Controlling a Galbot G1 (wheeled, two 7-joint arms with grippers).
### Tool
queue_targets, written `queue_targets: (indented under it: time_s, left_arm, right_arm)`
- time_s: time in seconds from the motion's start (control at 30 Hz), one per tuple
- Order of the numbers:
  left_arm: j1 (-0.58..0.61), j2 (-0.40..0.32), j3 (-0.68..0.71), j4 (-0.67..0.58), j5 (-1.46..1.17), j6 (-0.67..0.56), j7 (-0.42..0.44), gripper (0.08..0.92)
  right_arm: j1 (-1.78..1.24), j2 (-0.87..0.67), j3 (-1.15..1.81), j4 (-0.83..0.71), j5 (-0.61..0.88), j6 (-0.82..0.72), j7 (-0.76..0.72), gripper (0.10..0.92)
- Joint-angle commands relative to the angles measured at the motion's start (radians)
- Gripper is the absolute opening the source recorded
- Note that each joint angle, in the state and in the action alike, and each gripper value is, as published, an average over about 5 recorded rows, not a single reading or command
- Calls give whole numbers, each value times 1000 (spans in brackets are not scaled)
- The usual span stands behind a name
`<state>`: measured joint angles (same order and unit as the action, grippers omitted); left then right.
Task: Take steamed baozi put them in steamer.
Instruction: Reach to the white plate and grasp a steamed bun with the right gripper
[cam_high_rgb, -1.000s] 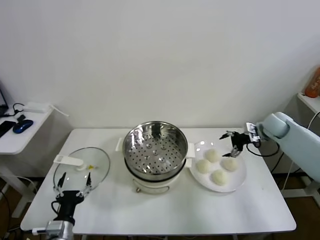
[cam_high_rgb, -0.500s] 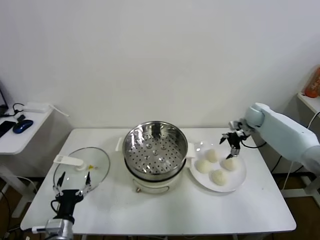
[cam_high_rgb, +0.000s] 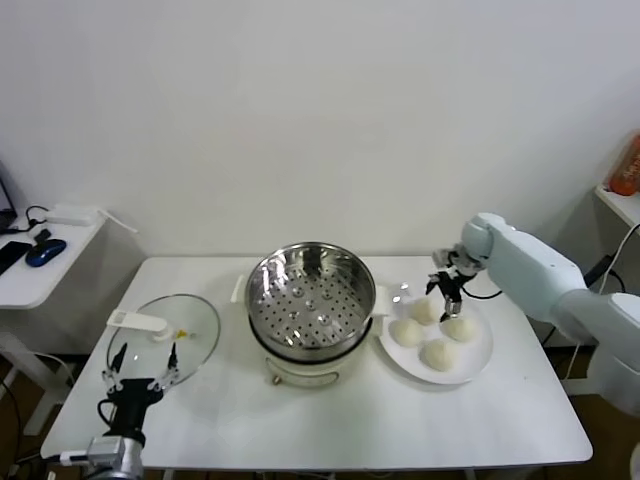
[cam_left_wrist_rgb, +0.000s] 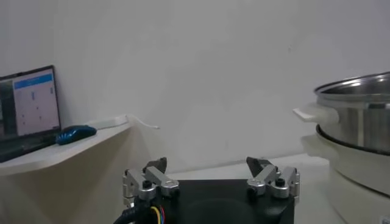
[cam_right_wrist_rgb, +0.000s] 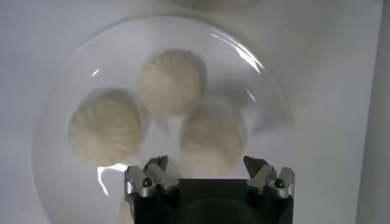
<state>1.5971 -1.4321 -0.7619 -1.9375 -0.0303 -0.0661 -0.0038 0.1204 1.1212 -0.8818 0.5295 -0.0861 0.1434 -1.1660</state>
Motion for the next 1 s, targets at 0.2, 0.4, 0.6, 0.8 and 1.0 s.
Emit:
queue_targets:
  time_s: [0.2, 0.4, 0.6, 0.8, 1.0]
  left_arm:
    - [0, -3, 1, 0, -1, 2, -1, 823]
    - [2, -8, 5, -2, 2, 2, 0, 823]
    - [2, -9, 2, -3, 2, 2, -1, 823]
    - [3, -9, 2, -2, 2, 2, -2, 823]
    - [2, -10, 3, -2, 2, 3, -2, 823]
  right_arm:
    - [-42, 65, 108, -84, -96, 20, 25, 823]
    - [-42, 90, 154, -118, -143, 36, 30, 823]
    - [-41, 101, 176, -141, -169, 43, 19, 823]
    - [-41, 100, 185, -147, -178, 44, 13, 773]
    - [-43, 97, 192, -144, -180, 46, 11, 669]
